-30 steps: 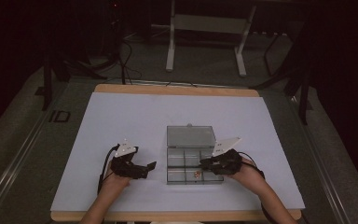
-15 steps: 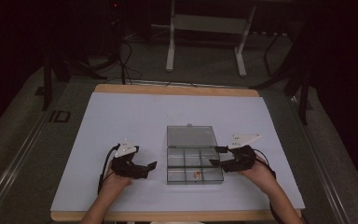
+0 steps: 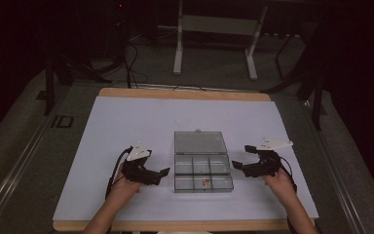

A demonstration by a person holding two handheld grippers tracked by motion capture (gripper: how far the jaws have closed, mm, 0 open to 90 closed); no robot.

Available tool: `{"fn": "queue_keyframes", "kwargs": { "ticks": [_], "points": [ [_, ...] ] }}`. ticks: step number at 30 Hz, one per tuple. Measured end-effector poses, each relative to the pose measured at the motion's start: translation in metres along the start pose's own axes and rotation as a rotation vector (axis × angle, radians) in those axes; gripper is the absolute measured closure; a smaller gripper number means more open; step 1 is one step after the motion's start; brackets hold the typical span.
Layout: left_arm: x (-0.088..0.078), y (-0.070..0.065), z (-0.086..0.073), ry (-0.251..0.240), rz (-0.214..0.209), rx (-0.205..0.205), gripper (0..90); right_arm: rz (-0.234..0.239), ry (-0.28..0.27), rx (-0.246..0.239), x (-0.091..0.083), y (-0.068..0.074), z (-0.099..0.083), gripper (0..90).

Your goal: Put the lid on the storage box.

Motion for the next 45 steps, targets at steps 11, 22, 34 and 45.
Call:
{"fn": "queue_keyframes", "kwargs": {
  "ticks": [11,22,34,45],
  "points": [
    [0.017,-0.002,0.024,-0.013,-0.005,0.012,2.6,-0.079,-0.003,0.027,0.002,-0.021,-0.008,15.3],
    [0.031,0.009,0.049,-0.054,-0.016,0.001,2.7,-0.094,-0.022,0.053,0.011,-0.023,0.003,13.9],
    [0.044,0.021,0.06,0.013,-0.021,-0.055,2.7,-0.075,-0.032,0.004,0.03,-0.016,0.021,14.3],
    [0.068,0.035,0.055,0.077,-0.037,-0.169,2.7,-0.06,-0.068,0.063,0.045,-0.015,0.035,13.4]
  ]
}}
Point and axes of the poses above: each handheld gripper's, and its own axes: x roughly forward along the jaws, z roughly out of its top, y roughly to its left, the point moved 10 cm from there along x, roughly forward along the jaws, and after that the axes turned 8 degrees about -z, right-handed, at the moved point
